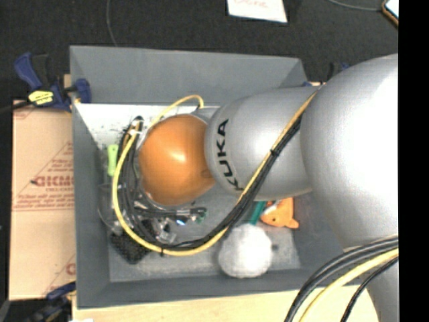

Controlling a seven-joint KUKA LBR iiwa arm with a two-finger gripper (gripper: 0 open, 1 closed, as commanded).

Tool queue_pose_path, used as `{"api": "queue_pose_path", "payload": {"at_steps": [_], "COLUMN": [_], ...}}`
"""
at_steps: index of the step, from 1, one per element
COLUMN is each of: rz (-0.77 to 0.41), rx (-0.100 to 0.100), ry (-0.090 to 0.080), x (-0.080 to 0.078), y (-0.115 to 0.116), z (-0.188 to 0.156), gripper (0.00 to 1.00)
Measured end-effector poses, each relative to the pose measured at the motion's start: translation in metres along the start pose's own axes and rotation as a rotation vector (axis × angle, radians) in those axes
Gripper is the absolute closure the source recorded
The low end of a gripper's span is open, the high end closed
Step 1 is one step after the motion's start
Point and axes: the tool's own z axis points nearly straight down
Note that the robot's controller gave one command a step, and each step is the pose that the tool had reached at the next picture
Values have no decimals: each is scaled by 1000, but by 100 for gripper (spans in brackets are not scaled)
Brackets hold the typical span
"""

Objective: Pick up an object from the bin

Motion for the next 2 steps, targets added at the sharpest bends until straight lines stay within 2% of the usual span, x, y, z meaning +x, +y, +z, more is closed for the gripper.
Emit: {"api": "queue_pose_path", "payload": {"at_steps": [1,2], "rz": [108,-235], "rx": [6,10], "ry": [-17,-17], "x": [6,-12], "y": [-6,-15], "z": [27,25], "gripper": [0,100]}}
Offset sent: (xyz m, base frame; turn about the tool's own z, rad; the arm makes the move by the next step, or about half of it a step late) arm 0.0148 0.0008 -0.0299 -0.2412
